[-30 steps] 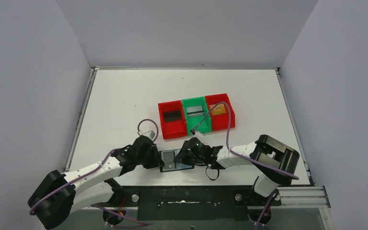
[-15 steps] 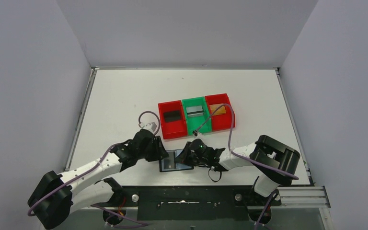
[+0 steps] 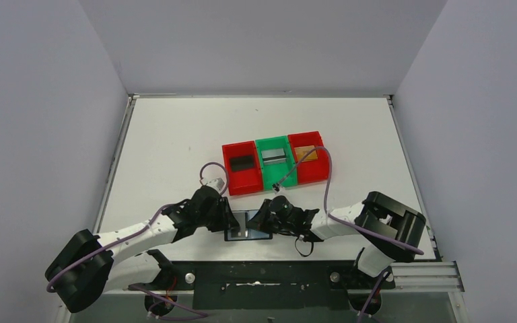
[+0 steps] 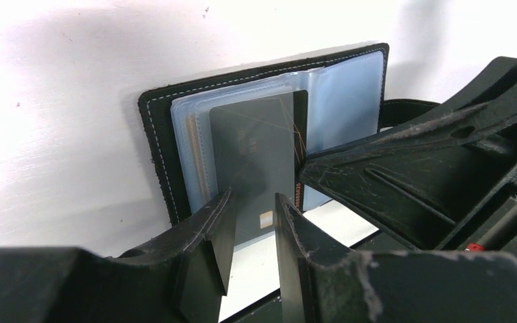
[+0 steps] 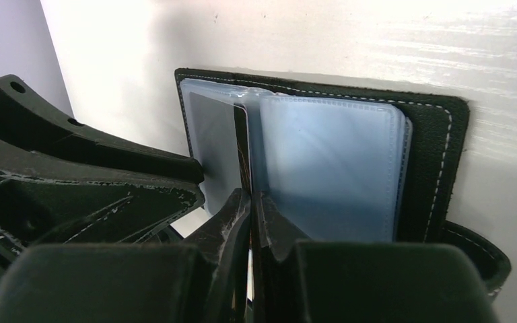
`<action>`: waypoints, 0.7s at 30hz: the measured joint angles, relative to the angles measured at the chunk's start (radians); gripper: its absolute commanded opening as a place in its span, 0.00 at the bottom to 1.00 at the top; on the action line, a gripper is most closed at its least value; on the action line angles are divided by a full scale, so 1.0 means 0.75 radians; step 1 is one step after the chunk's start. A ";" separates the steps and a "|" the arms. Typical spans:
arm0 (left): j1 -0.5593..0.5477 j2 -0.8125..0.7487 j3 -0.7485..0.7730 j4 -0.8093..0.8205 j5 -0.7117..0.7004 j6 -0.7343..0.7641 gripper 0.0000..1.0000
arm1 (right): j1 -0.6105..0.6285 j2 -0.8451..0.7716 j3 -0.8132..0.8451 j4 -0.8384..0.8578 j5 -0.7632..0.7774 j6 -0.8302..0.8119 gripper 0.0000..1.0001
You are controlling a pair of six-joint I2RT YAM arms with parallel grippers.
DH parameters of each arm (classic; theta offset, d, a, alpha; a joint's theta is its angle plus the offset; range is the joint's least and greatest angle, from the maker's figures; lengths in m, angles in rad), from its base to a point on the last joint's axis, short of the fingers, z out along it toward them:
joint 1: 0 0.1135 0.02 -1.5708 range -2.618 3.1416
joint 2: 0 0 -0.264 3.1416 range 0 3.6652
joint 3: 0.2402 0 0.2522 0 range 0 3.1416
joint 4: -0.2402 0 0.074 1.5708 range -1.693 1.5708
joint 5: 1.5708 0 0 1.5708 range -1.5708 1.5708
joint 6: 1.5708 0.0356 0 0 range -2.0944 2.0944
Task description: Take the credit cards out of the card holder
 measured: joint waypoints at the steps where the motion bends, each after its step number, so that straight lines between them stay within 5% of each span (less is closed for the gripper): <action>1: -0.003 0.001 0.000 0.000 -0.006 -0.002 0.27 | 0.000 -0.006 -0.002 -0.001 0.000 0.000 0.00; 13: -0.011 0.016 -0.001 0.021 -0.022 -0.006 0.26 | -0.008 -0.056 -0.042 -0.002 0.010 0.022 0.00; 21: -0.013 0.016 -0.001 0.021 -0.028 -0.008 0.26 | -0.009 -0.052 -0.048 0.007 0.012 0.028 0.23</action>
